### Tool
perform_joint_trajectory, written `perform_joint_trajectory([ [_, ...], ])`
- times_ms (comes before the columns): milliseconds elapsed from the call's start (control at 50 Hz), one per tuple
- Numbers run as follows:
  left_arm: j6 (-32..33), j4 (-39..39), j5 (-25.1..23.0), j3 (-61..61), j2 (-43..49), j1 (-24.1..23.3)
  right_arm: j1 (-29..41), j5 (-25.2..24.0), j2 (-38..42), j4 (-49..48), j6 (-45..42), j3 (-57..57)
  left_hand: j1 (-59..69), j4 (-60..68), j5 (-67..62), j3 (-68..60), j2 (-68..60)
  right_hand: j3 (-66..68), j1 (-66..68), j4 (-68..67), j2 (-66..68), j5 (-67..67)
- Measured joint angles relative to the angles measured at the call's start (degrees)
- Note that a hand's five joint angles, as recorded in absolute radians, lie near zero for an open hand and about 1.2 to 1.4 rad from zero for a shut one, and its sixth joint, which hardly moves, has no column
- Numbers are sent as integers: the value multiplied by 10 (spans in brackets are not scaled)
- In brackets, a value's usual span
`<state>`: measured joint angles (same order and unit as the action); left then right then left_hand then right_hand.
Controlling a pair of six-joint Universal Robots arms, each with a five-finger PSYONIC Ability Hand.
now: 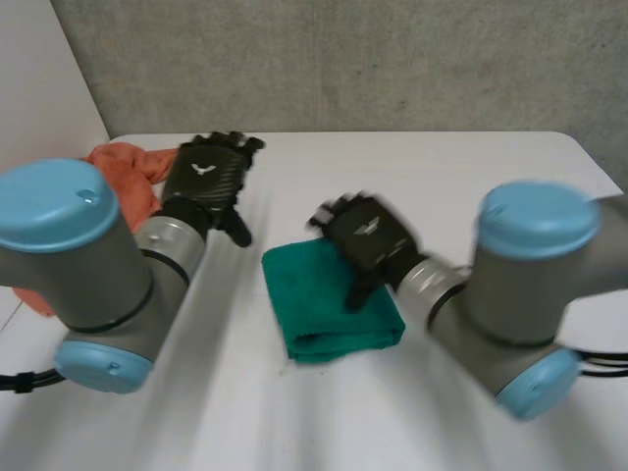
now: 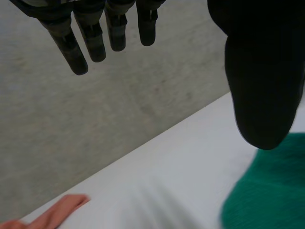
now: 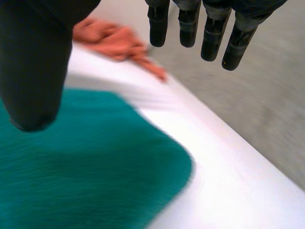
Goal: Fold the laundry.
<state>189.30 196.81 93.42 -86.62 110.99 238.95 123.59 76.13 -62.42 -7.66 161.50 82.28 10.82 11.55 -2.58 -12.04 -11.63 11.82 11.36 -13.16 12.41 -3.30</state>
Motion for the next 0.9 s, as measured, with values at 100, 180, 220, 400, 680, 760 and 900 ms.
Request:
perform_joint_trajectory([
  [100,-5,-20,-4,33,41,-43,-60,-13,-1,44,128,-29,0,0,0,0,0,0,0,0,0,0],
  [180,-8,-57,-8,59,89,-65,-72,-20,41,96,148,-70,0,0,0,0,0,0,0,0,0,0],
  [220,-9,-77,-8,69,112,-72,-72,-23,69,121,146,-93,0,0,0,0,0,0,0,0,0,0],
  [400,-6,-153,-6,90,173,-71,-66,-20,156,187,106,-154,0,0,0,0,0,0,0,0,0,0],
  [680,13,-174,-39,94,106,-51,-71,20,56,134,29,-79,0,0,0,0,0,0,-11,0,0,3],
  [760,11,-168,-78,95,55,-39,-73,40,4,87,52,-26,0,0,0,0,0,0,-11,0,0,3],
  [900,-4,-187,-169,101,-24,-12,-97,73,-41,57,133,56,0,0,0,0,0,0,-11,0,0,3],
])
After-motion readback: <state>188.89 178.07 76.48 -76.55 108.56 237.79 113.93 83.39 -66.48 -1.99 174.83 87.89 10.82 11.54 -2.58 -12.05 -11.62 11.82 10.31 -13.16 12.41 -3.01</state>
